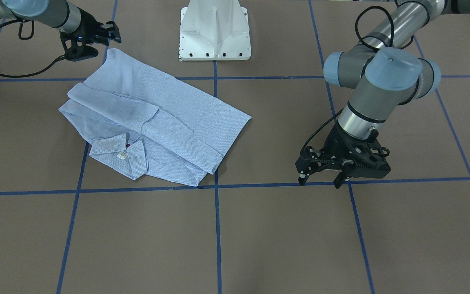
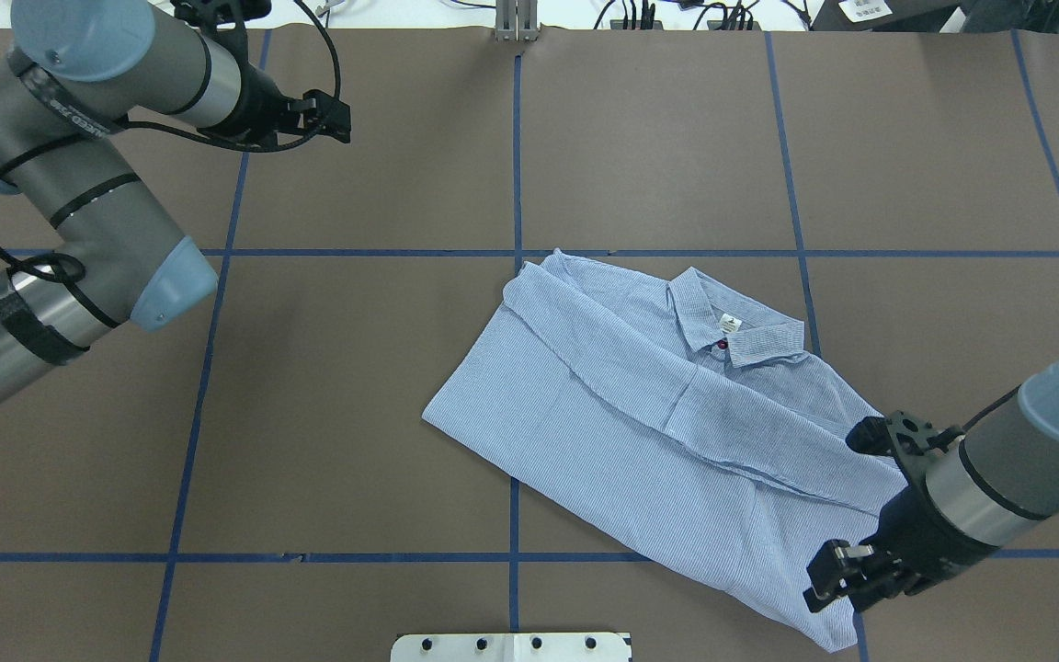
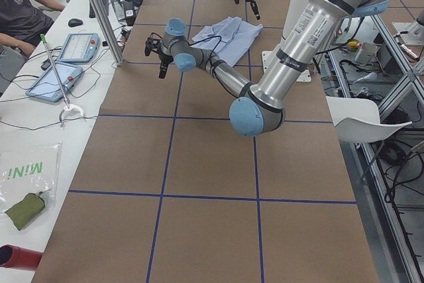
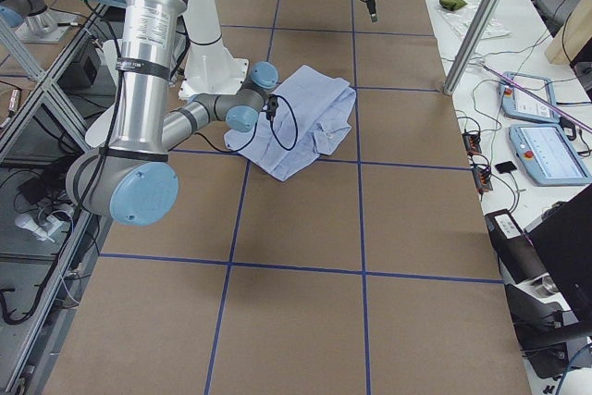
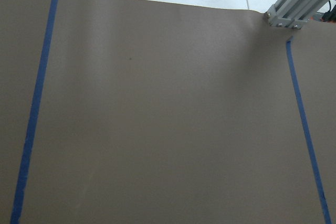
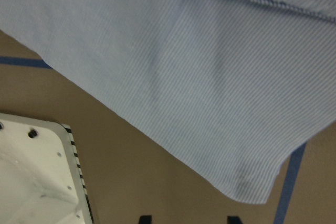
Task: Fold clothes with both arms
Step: 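Open and raise the right gripper while the left gripper lowers to the shirt, then grasp the shirt edge nearest the left gripper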
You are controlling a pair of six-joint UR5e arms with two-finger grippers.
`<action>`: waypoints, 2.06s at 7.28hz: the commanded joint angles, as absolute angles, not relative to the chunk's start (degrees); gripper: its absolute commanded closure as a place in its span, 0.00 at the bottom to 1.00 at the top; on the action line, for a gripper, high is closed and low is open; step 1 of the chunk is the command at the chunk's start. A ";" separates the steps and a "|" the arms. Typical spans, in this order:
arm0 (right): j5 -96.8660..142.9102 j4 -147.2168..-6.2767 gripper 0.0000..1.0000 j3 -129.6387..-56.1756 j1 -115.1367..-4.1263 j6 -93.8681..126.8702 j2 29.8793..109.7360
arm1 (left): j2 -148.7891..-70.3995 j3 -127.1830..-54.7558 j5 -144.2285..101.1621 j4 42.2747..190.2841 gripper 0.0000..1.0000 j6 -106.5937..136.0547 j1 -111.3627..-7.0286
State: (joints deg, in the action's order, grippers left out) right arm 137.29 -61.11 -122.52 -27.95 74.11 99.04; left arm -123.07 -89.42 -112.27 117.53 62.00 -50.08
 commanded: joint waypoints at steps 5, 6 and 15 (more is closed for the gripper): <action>134.41 -61.17 0.00 -121.73 -50.01 73.92 87.72 | -120.15 -99.93 -109.89 117.60 0.04 94.25 -30.43; 133.60 -61.17 0.00 -121.73 -50.01 73.92 87.54 | -119.80 -99.67 -107.08 117.42 0.04 96.31 -27.54; 133.51 -61.17 0.00 -121.11 -50.98 73.83 87.80 | -120.41 -96.59 -103.01 108.46 0.17 99.67 -23.29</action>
State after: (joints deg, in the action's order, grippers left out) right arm 133.49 -61.17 -121.20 -50.78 73.90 87.77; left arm -120.29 -96.70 -103.01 109.01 99.67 -23.47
